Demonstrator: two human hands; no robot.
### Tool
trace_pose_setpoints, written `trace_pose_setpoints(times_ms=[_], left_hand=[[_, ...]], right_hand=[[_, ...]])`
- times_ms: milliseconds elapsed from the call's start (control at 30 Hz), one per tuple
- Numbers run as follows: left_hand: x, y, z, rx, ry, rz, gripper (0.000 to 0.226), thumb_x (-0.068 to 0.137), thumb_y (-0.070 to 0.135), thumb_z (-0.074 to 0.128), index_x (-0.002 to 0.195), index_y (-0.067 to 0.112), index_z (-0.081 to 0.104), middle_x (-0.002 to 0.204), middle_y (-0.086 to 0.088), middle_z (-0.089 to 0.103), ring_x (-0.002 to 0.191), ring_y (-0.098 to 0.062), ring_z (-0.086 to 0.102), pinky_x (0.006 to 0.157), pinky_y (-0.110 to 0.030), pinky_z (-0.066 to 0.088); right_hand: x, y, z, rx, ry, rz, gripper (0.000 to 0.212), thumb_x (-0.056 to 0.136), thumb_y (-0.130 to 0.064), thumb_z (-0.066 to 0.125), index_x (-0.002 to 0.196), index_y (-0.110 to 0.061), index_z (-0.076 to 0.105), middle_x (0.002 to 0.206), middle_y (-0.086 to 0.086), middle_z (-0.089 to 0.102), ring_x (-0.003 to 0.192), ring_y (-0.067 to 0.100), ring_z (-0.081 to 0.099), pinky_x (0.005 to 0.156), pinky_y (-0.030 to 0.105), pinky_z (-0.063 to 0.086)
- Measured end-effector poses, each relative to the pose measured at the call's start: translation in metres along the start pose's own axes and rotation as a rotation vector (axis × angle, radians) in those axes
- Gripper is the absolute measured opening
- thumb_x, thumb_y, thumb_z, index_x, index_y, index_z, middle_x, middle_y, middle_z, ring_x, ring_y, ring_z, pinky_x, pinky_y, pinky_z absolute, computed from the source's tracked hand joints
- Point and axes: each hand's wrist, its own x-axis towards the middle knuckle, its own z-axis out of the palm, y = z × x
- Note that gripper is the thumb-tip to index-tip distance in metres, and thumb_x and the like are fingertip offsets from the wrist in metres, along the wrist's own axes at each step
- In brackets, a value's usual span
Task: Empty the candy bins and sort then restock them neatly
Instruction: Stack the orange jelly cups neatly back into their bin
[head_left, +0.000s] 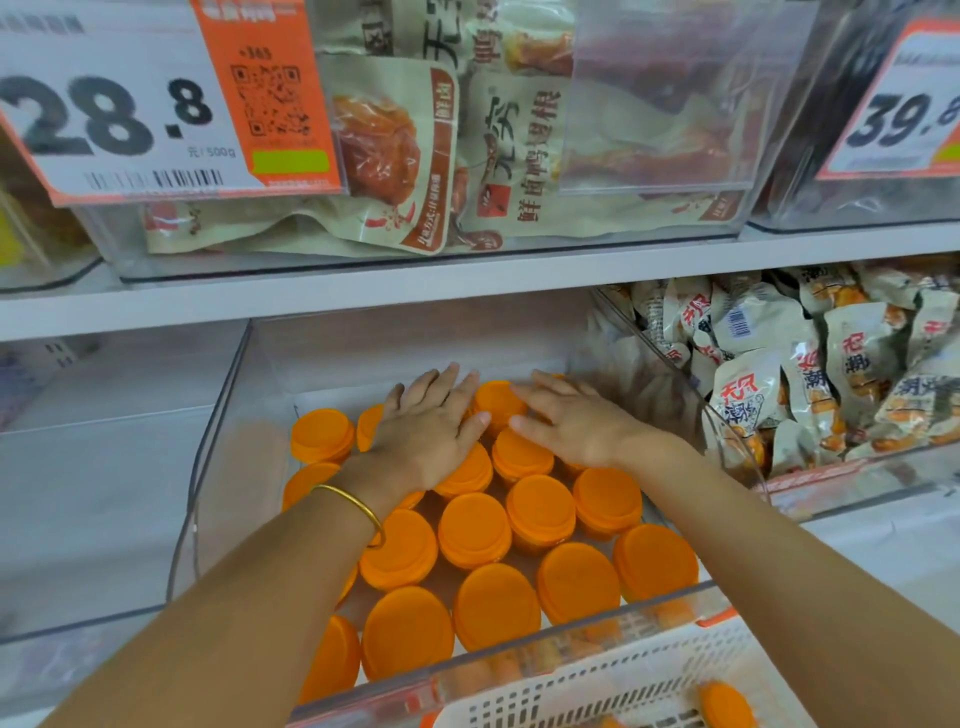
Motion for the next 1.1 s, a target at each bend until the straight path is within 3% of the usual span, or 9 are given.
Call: trace_pose_setpoints(times_ms=[133, 333, 467, 667, 800, 900, 933, 1033, 1100], left_hand=[[-0.013, -0.012, 0.004, 0.080, 0.044, -0.118, 0.055, 0.098, 0.053, 0.011, 0.151, 0.036, 0.004, 0.159, -0.001, 0.005, 0.145, -0.024, 0.002, 0.117, -0.050, 0.006], [-0.015, -0.013, 0.005, 0.031, 0.008, -0.221, 0.055, 0.098, 0.054, 0.008, 0.150, 0.039, -0.001, 0.158, -0.004, 0.007, 0.144, -0.028, 0.004, 0.117, -0.050, 0.004], [-0.020, -0.003, 0.006, 0.034, 0.032, -0.135, 0.053, 0.099, 0.052, 0.008, 0.150, 0.040, 0.000, 0.160, -0.001, -0.004, 0.147, -0.024, -0.006, 0.118, -0.049, -0.002], [-0.018, -0.003, 0.010, 0.052, 0.006, -0.157, 0.055, 0.098, 0.054, 0.007, 0.150, 0.039, -0.004, 0.159, -0.003, -0.014, 0.146, -0.024, -0.014, 0.118, -0.047, -0.004], [-0.027, -0.002, 0.009, 0.044, 0.004, -0.174, 0.057, 0.097, 0.056, 0.008, 0.150, 0.038, -0.004, 0.160, -0.003, -0.012, 0.146, -0.025, -0.015, 0.118, -0.046, -0.005], [-0.038, 0.004, -0.009, -0.051, 0.058, -0.146, 0.055, 0.099, 0.053, 0.012, 0.150, 0.037, 0.000, 0.160, -0.003, -0.008, 0.146, -0.024, -0.012, 0.119, -0.045, -0.003], [-0.043, 0.010, -0.019, -0.103, 0.097, -0.120, 0.055, 0.100, 0.051, 0.015, 0.151, 0.036, 0.003, 0.160, -0.004, -0.005, 0.147, -0.023, -0.009, 0.119, -0.043, -0.001], [-0.073, 0.041, -0.041, -0.209, 0.302, 0.049, 0.059, 0.097, 0.052, 0.017, 0.150, 0.026, 0.022, 0.158, -0.008, 0.015, 0.145, -0.026, 0.009, 0.117, -0.040, 0.011], [-0.107, 0.072, -0.048, -0.257, 0.457, 0.272, 0.065, 0.093, 0.052, 0.017, 0.143, 0.018, 0.038, 0.151, -0.011, 0.032, 0.139, -0.030, 0.027, 0.113, -0.037, 0.018]], right_hand=[[-0.002, 0.000, 0.006, -0.013, -0.044, 0.001, 0.062, 0.093, -0.064, 0.018, 0.150, -0.041, 0.010, 0.159, -0.013, -0.009, 0.146, 0.021, -0.013, 0.117, 0.052, 0.005], [0.001, 0.002, 0.005, 0.196, 0.039, -0.020, 0.060, 0.095, -0.060, 0.018, 0.149, -0.033, 0.022, 0.160, -0.011, 0.002, 0.147, 0.017, -0.007, 0.117, 0.052, 0.005], [-0.002, 0.003, 0.010, 0.084, 0.014, -0.042, 0.058, 0.093, -0.064, 0.013, 0.148, -0.045, 0.012, 0.159, -0.015, -0.006, 0.146, 0.018, -0.012, 0.116, 0.053, 0.002], [-0.002, 0.001, 0.016, -0.003, 0.037, -0.044, 0.059, 0.093, -0.064, 0.012, 0.149, -0.044, 0.008, 0.159, -0.013, -0.008, 0.146, 0.020, -0.014, 0.117, 0.050, -0.002], [-0.018, -0.004, -0.001, 0.248, 0.226, -0.082, 0.062, 0.093, -0.064, 0.015, 0.148, -0.037, 0.022, 0.159, -0.006, 0.012, 0.147, 0.019, 0.002, 0.119, 0.046, 0.008], [-0.061, -0.015, -0.021, 0.547, 0.404, -0.159, 0.048, 0.101, -0.043, 0.030, 0.143, -0.022, 0.039, 0.148, 0.000, 0.037, 0.136, 0.006, 0.026, 0.111, 0.014, 0.016], [-0.081, -0.016, -0.028, 0.636, 0.439, -0.160, 0.044, 0.101, -0.038, 0.033, 0.140, -0.021, 0.043, 0.143, -0.003, 0.042, 0.131, 0.003, 0.032, 0.105, 0.010, 0.021], [-0.154, -0.017, -0.036, 0.782, 0.537, -0.189, 0.030, 0.100, -0.032, 0.042, 0.127, -0.026, 0.053, 0.127, -0.010, 0.052, 0.109, -0.007, 0.050, 0.090, 0.005, 0.039], [-0.205, -0.014, -0.027, 0.935, 0.573, -0.181, 0.025, 0.099, -0.023, 0.046, 0.121, -0.018, 0.058, 0.115, -0.004, 0.061, 0.096, 0.002, 0.062, 0.082, 0.015, 0.051]])
